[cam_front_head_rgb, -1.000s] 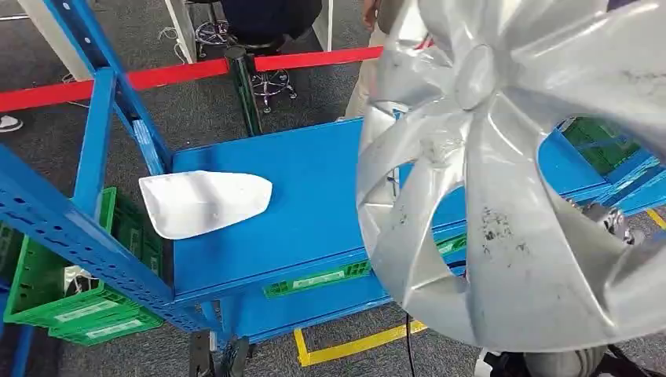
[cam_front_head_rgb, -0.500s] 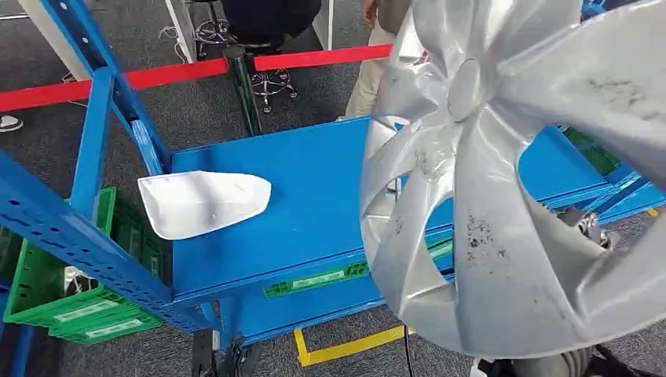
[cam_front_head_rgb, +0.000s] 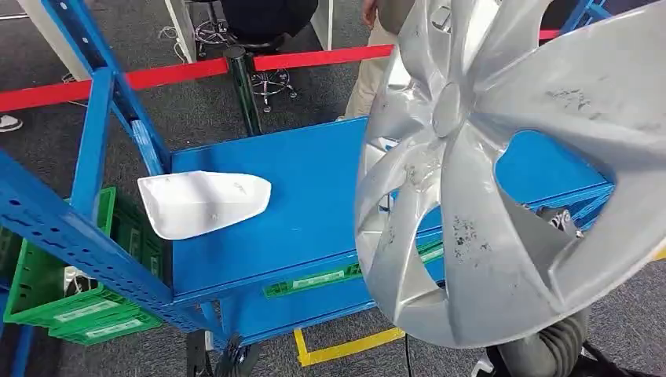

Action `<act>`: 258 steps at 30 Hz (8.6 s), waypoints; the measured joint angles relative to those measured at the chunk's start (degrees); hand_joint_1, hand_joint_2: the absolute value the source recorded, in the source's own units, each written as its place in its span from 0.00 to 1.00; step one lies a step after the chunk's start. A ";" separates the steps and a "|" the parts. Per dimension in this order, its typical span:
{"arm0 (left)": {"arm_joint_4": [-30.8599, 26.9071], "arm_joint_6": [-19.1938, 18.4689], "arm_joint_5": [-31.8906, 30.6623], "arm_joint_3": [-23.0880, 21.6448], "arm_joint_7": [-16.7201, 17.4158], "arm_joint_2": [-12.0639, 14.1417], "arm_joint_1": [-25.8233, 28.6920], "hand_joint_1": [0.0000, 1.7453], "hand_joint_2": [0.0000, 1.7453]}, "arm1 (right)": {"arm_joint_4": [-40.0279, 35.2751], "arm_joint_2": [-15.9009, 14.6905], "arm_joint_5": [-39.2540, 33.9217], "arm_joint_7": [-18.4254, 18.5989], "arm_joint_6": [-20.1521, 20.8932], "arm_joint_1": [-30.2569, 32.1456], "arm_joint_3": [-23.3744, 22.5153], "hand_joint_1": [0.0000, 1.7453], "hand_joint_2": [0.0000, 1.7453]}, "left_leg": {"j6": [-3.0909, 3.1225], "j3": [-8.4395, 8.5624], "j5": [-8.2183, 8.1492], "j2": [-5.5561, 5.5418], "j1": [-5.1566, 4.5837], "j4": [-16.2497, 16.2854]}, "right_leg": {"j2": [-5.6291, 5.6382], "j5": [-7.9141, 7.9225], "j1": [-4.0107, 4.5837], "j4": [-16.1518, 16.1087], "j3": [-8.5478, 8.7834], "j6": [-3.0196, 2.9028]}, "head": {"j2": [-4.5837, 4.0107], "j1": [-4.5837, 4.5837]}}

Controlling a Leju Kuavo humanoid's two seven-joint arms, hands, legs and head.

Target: Take the parts from the cabinet and place them on the table.

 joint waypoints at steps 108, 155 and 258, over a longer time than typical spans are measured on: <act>3.98 13.79 -0.83 3.02 3.39 3.19 0.58 0.00 1.00 | 13.57 1.46 -11.08 1.64 -1.01 -1.24 -5.38 1.00 1.00 | 1.24 4.08 -1.94 -0.37 -1.31 1.56 | -0.90 3.92 1.47 0.51 -4.95 -2.35 | 0.00 -2.27; 3.91 16.26 -3.76 2.95 6.49 2.19 -0.70 0.00 1.00 | 18.62 2.36 -11.96 4.24 -0.72 -4.07 -1.05 1.00 1.00 | 1.37 -2.10 2.61 0.65 -1.21 -0.93 | 0.15 -0.35 0.02 -0.07 2.05 0.80 | 0.00 -1.86; 4.39 14.82 -4.15 2.91 9.84 4.94 0.16 0.00 1.00 | 21.49 2.73 -9.94 3.04 11.30 -5.84 4.63 1.00 1.00 | -2.55 -6.53 -3.24 0.77 0.83 11.51 | -3.34 1.62 -0.32 -0.80 -0.65 -2.16 | 0.00 -1.22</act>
